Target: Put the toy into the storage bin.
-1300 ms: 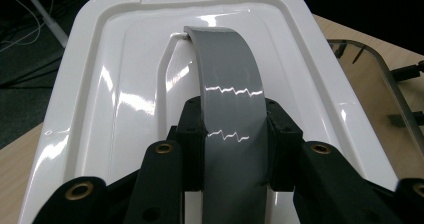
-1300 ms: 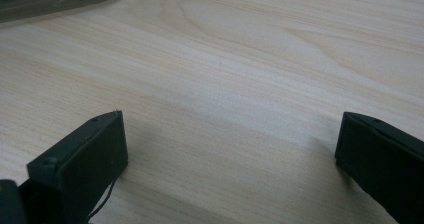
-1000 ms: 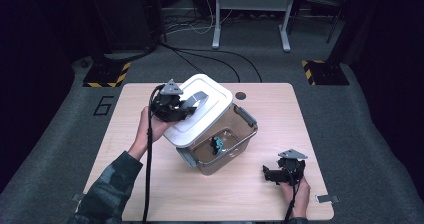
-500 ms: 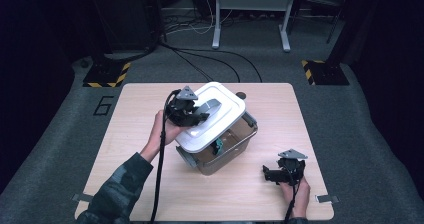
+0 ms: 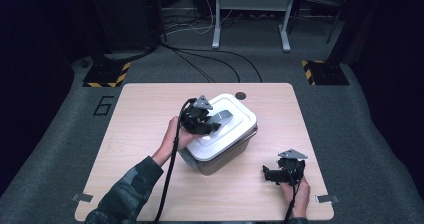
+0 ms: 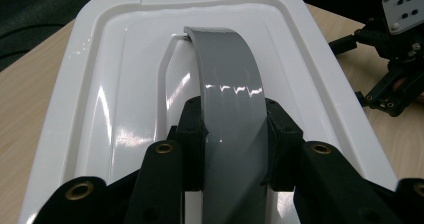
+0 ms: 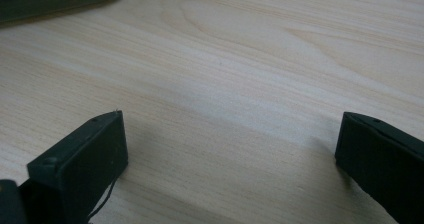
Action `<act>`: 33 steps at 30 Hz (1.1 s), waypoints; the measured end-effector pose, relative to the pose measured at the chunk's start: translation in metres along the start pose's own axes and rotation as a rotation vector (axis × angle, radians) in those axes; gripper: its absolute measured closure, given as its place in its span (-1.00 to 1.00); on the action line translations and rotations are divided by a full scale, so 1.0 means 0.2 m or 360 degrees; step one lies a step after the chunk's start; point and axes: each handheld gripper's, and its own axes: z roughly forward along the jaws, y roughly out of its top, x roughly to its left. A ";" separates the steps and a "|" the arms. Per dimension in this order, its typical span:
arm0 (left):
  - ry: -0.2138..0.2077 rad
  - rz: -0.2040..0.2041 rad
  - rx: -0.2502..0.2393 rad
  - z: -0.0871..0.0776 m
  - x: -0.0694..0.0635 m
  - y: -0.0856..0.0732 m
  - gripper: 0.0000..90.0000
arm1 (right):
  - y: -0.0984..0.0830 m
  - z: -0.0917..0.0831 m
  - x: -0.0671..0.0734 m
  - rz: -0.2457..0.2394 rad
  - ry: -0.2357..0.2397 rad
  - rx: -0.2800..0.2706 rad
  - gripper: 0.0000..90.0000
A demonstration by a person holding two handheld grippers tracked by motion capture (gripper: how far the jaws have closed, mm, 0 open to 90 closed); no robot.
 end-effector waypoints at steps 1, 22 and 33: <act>0.0001 0.0013 0.0007 0.01 0.00 0.00 0.49 | 0.00 0.00 0.00 -0.0006 0.0006 0.0003 -1.00; 0.0016 0.0031 0.0076 0.06 -0.06 -0.05 0.48 | 0.00 0.00 0.00 -0.0015 0.0008 0.0007 -1.00; 0.0058 0.0033 0.0073 0.06 -0.06 -0.05 0.27 | 0.00 0.00 0.00 -0.0018 0.0013 0.0006 -1.00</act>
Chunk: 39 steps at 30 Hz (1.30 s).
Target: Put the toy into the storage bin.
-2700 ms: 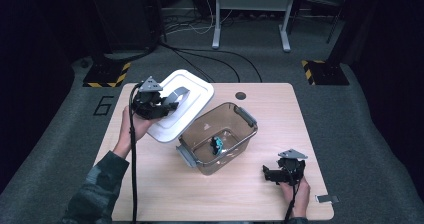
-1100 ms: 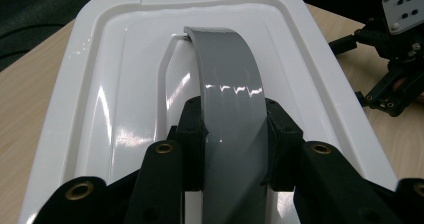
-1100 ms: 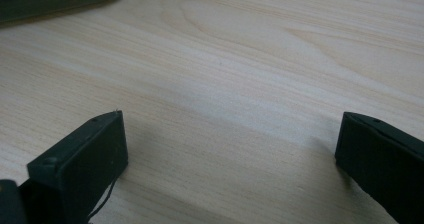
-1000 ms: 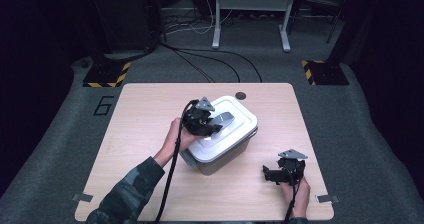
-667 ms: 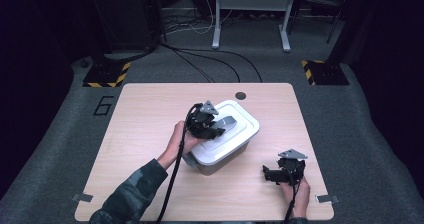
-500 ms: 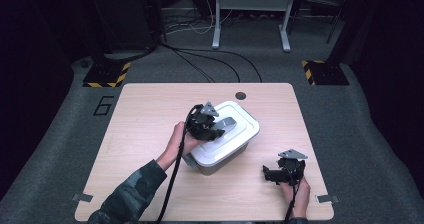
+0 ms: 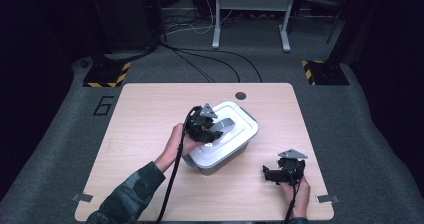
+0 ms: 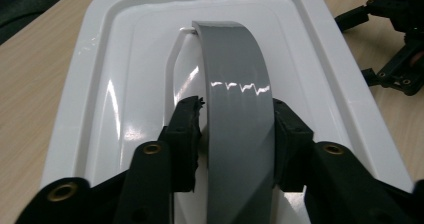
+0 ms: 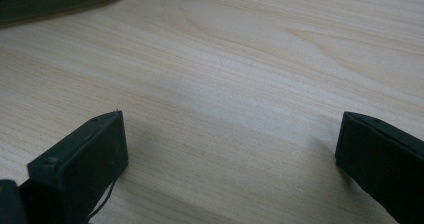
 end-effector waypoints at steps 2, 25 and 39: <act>0.0023 -0.0008 0.0003 -0.01 0.00 0.00 0.11 | 0.00 0.00 0.00 0.0000 0.0000 0.0000 -1.00; 0.0239 -0.0138 -0.0062 -0.34 0.17 -0.12 -0.94 | 0.00 0.00 0.00 -0.0002 0.0000 0.0000 -1.00; 0.0342 -0.0293 -0.0084 -0.51 0.33 -0.35 -0.95 | 0.00 0.00 0.00 0.0001 -0.0006 -0.0001 -1.00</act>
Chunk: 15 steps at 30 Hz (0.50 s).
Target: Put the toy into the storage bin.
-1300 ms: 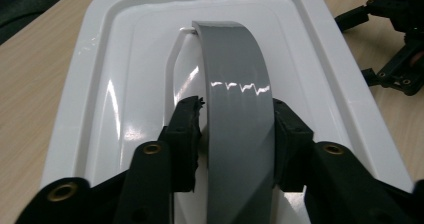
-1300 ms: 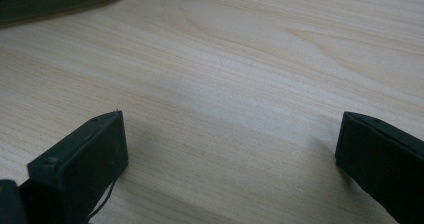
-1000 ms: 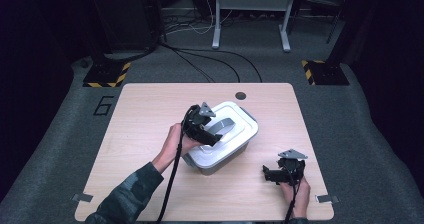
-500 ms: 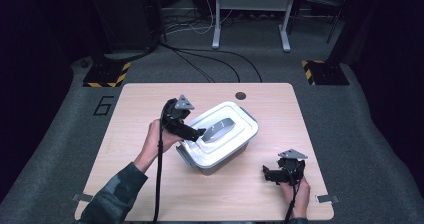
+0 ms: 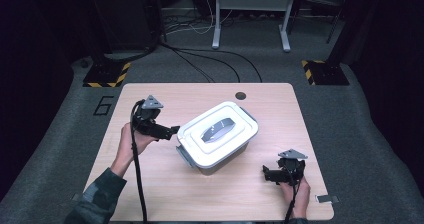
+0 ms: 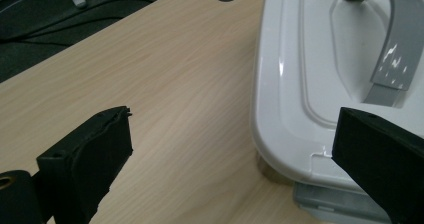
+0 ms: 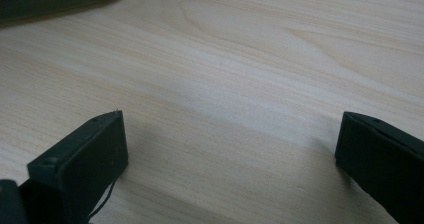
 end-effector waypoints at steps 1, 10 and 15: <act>0.0008 -0.0015 0.0001 -0.01 0.01 -0.02 -0.95 | 0.00 0.00 0.00 0.0000 0.0000 0.0000 -1.00; 0.0078 -0.0151 0.0034 -0.02 0.12 -0.22 -0.95 | 0.00 0.00 0.00 0.0001 0.0002 0.0001 -1.00; 0.0109 -0.0215 0.0054 0.00 0.18 -0.33 -0.96 | 0.00 0.00 0.00 0.0001 0.0002 0.0002 -1.00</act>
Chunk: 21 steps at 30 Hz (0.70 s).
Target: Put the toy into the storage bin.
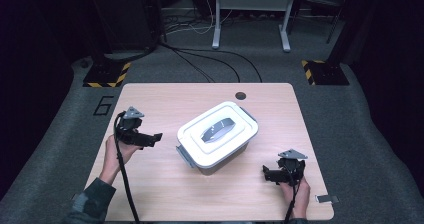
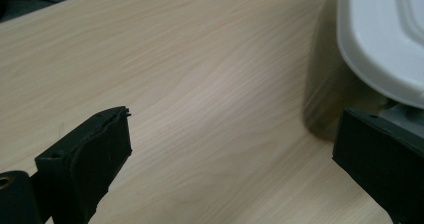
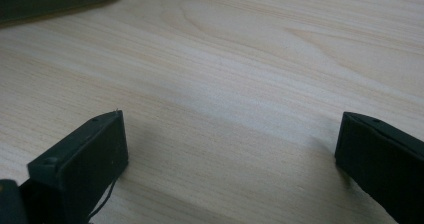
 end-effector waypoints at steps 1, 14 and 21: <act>0.0007 -0.0039 0.0008 0.02 0.02 -0.04 -0.96 | 0.00 0.00 0.00 -0.0001 0.0000 0.0000 -1.00; 0.0006 -0.0193 0.0076 0.14 0.12 -0.28 -1.00 | 0.00 0.00 0.00 0.0001 -0.0001 -0.0001 -1.00; 0.0037 -0.0285 0.0118 0.21 0.17 -0.45 -1.00 | 0.00 0.00 0.00 0.0002 -0.0001 0.0001 -1.00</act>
